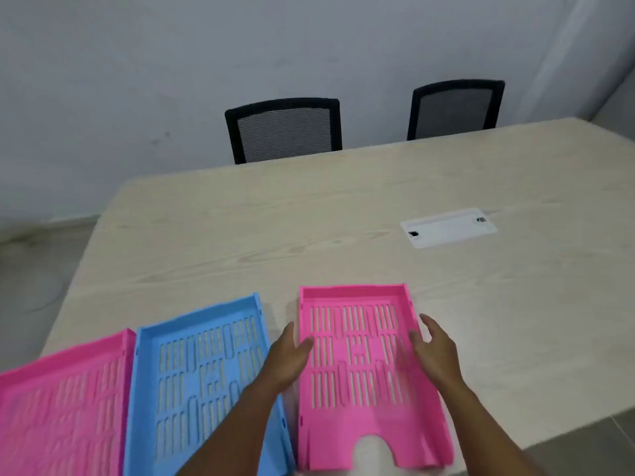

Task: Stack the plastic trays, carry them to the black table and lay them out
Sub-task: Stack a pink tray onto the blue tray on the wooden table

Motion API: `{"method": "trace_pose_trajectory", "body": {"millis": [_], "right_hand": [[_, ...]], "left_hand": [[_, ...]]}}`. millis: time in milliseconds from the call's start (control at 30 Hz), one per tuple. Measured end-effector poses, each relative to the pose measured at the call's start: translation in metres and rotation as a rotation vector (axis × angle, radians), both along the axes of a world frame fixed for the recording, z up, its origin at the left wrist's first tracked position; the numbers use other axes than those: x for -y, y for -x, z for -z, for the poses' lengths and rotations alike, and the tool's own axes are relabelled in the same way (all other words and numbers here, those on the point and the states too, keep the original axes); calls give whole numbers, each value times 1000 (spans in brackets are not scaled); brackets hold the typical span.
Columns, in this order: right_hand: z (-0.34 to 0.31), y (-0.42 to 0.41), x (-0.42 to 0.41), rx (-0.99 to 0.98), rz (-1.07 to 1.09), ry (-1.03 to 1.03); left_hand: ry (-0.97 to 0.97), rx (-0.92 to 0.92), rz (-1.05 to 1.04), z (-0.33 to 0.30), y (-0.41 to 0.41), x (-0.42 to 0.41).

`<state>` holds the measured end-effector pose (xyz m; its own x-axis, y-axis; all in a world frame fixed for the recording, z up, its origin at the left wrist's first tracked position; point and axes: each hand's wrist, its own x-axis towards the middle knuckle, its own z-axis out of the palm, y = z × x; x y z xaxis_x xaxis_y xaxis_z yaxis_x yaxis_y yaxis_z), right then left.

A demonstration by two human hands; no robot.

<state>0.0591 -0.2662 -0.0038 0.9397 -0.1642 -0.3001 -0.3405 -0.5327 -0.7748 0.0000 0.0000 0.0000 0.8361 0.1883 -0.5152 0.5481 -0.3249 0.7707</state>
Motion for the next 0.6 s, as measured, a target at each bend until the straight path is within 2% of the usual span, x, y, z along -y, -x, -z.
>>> {"method": "trace_pose_trajectory", "body": {"millis": [200, 300, 600], "right_hand": [[23, 22, 9, -153, -24, -18], [24, 22, 14, -124, -27, -10], [-25, -14, 5, 10, -27, -76]], "left_hand": [[87, -83, -41, 10, 8, 12], [186, -75, -95, 7, 6, 21], [316, 226, -239, -26, -14, 11]]}}
